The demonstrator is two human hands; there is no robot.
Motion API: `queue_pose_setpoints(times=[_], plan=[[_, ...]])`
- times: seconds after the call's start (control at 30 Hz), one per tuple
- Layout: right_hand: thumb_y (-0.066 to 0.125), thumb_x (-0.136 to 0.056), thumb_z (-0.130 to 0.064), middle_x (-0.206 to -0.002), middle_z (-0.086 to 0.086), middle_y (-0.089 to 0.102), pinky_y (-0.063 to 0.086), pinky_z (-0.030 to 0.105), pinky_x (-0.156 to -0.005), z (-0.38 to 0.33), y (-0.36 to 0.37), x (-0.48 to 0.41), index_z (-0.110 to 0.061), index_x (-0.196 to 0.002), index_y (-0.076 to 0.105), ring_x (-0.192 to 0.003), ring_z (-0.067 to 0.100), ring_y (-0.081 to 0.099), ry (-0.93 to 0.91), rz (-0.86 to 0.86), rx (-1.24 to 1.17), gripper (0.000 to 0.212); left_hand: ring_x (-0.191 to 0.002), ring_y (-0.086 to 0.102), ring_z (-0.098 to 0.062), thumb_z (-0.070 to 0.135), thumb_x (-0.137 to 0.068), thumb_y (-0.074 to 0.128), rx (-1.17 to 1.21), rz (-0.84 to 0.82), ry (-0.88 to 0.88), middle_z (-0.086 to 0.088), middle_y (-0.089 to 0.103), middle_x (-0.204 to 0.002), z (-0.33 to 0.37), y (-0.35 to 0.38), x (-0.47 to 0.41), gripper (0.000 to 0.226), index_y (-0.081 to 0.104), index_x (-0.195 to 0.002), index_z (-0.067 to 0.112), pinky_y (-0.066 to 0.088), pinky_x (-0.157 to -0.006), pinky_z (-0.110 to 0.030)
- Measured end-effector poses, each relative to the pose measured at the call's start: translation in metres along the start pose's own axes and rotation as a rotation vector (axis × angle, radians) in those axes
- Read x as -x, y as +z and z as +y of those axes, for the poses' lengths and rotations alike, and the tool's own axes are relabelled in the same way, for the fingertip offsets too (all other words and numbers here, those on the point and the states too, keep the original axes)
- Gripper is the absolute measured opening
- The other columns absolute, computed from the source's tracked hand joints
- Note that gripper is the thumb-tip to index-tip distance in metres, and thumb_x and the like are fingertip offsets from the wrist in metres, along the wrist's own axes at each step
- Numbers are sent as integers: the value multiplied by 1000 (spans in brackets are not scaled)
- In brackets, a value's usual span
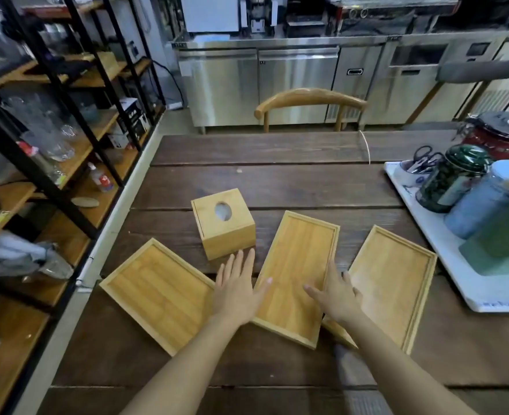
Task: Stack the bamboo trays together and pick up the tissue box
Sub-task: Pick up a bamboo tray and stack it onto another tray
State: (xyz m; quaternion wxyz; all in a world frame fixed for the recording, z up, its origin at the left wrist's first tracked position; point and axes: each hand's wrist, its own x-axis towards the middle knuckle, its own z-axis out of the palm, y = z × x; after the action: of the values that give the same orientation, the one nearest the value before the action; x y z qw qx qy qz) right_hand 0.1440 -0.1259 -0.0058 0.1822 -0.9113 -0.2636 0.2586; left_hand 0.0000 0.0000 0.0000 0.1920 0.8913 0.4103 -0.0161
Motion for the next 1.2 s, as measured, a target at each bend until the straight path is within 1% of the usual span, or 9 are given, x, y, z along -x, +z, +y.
queue_pose_setpoints(times=[0.2,0.3,0.43,0.57,0.67,0.77,0.87,1.0,1.2], plan=[[55,-86,-44,-159,11,9,2,48,-115,-12,6,7,-16,-150,3,-147,23,-7,95,-104,-189,87,-148,6,-23,54,-93,34,279,-307,-139,-7,11,-161,17,12,2,74,3,-152,20,3,-118,-38],[65,-76,-41,-158,7,19,12,50,-117,-14,6,4,-25,-149,10,-146,27,13,148,-128,-537,93,-147,10,-26,45,-95,39,556,-330,-266,-3,14,-160,19,10,-1,65,12,-151,25,11,-119,-43],[62,-84,-24,-147,3,37,26,47,-111,-14,3,7,-22,-146,21,-135,30,34,217,-125,-980,74,-140,30,-24,32,-95,47,984,-345,-408,-3,29,-155,9,1,-1,59,24,-149,22,25,-115,-43],[61,-84,-22,-150,8,35,26,48,-113,-12,1,5,-17,-146,25,-136,32,33,241,-38,-1032,71,-127,47,-20,15,-92,55,1166,-300,-414,-3,47,-144,4,-4,3,54,37,-144,15,38,-107,-39],[58,-87,-17,-148,10,38,27,45,-110,-13,-6,8,-12,-145,29,-135,31,34,247,35,-1031,64,-123,52,-22,-4,-83,63,1166,-225,-394,-5,54,-138,3,-2,3,62,45,-139,14,44,-104,-45],[52,-90,-6,-142,13,45,34,40,-104,-10,-13,10,-7,-139,38,-126,29,43,258,122,-1000,51,-123,53,-22,-15,-79,61,1215,-184,-384,-7,56,-136,9,-1,3,64,48,-136,12,48,-100,-42],[47,-89,2,-131,13,54,38,32,-92,-4,-21,18,-4,-131,48,-107,21,49,250,232,-956,42,-123,52,-24,-17,-81,56,1291,-189,-376,-7,53,-138,23,-2,5,63,47,-137,11,48,-99,-46],[51,-89,-3,-128,6,53,43,36,-97,11,-38,23,-10,-130,49,-115,22,50,250,362,-985,42,-127,48,-24,-16,-85,51,1350,-220,-308,-6,49,-142,51,-3,6,62,43,-140,11,46,-102,-47],[47,-85,10,-109,5,57,42,28,-83,42,-65,36,-5,-122,56,-98,16,51,237,539,-997,41,-132,43,-21,-11,-91,45,1204,-304,-175,-4,45,-146,98,8,-6,56,40,-142,13,38,-109,-46]])
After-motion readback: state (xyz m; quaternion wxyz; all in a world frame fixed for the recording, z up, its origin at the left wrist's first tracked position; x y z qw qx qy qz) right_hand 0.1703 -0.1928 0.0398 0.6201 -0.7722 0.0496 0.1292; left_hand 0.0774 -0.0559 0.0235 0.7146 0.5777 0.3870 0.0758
